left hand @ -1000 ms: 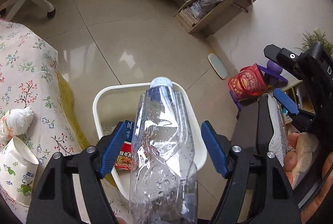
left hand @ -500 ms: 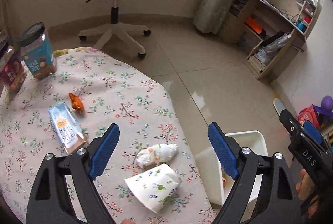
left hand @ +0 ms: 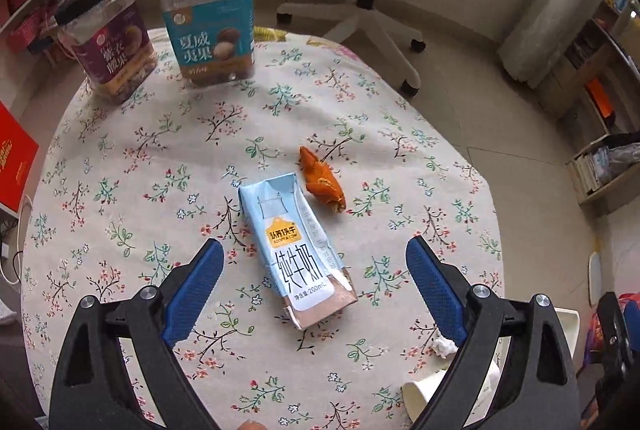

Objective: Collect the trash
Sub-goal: 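Grasp the blue milk carton on the table with the left gripper, then grasp and lift the orange peel with the right gripper while the left holds the carton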

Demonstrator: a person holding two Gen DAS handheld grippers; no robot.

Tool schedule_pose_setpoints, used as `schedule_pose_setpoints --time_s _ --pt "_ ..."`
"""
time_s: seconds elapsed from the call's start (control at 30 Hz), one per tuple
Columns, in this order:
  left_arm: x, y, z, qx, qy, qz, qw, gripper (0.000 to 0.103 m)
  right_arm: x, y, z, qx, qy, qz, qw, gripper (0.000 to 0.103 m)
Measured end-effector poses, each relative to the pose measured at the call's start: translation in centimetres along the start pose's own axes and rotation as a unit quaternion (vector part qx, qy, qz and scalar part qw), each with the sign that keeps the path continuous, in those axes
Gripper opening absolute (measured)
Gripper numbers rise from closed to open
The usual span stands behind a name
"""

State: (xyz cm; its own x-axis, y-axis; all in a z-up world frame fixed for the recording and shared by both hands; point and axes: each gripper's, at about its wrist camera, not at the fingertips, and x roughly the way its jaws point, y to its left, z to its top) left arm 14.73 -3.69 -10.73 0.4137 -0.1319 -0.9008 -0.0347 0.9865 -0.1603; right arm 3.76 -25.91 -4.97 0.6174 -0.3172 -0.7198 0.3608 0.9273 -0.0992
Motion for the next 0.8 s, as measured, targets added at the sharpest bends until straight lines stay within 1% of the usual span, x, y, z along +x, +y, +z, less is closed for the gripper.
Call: schedule_pose_setpoints --time_s 0.1,0.2,0.27,0.3,0.33,0.37,0.47,0.53,0.63,0.7,0.77,0.8 --pt "3.1 0.9 0.1 -0.026 0.040 0.006 0.9988 0.090 0.6 0.5 0.0 -0.010 0.013 0.004 1.000 0.096" --pt "5.5 0.5 -0.3 -0.024 0.067 0.015 0.9973 0.090 1.4 0.3 0.2 -0.011 0.033 0.010 0.999 0.096" --pt "6.5 0.1 -0.6 -0.013 0.073 0.027 0.9969 0.088 1.8 0.0 0.1 -0.011 0.044 0.009 0.999 0.096" --pt "6.8 -0.1 -0.7 -0.006 0.074 0.027 0.9968 0.076 2.0 0.0 0.0 -0.013 0.051 0.010 0.999 0.096" --pt "7.1 -0.2 -0.9 0.003 0.079 0.022 0.9966 0.067 2.2 0.1 -0.1 -0.016 0.058 0.011 0.998 0.096" --pt "7.1 -0.2 -1.1 0.007 0.082 0.014 0.9965 0.064 2.6 0.2 -0.3 -0.018 0.065 0.013 0.998 0.096" --pt "5.8 0.5 -1.4 0.018 0.071 -0.003 0.9973 0.056 3.2 1.0 -0.7 -0.025 0.083 0.028 0.996 0.096" --pt "4.3 1.3 -1.7 0.026 0.061 -0.009 0.9977 0.056 3.5 2.1 -1.0 -0.035 0.088 0.045 0.994 0.096" --pt "1.5 3.2 -2.1 0.024 0.045 -0.024 0.9984 0.056 4.0 5.0 -1.3 -0.069 0.087 0.099 0.989 0.096" --pt "-0.6 4.7 -2.2 0.018 0.033 -0.036 0.9986 0.056 4.6 7.7 -1.4 -0.100 0.087 0.148 0.980 0.096" --pt "-2.5 6.0 -1.6 0.011 0.017 -0.049 0.9986 0.056 5.3 10.3 -1.6 -0.126 0.083 0.173 0.973 0.096" --pt "-3.6 6.3 -1.5 0.013 0.004 -0.049 0.9987 0.056 5.8 11.7 -1.7 -0.138 0.081 0.182 0.970 0.096"
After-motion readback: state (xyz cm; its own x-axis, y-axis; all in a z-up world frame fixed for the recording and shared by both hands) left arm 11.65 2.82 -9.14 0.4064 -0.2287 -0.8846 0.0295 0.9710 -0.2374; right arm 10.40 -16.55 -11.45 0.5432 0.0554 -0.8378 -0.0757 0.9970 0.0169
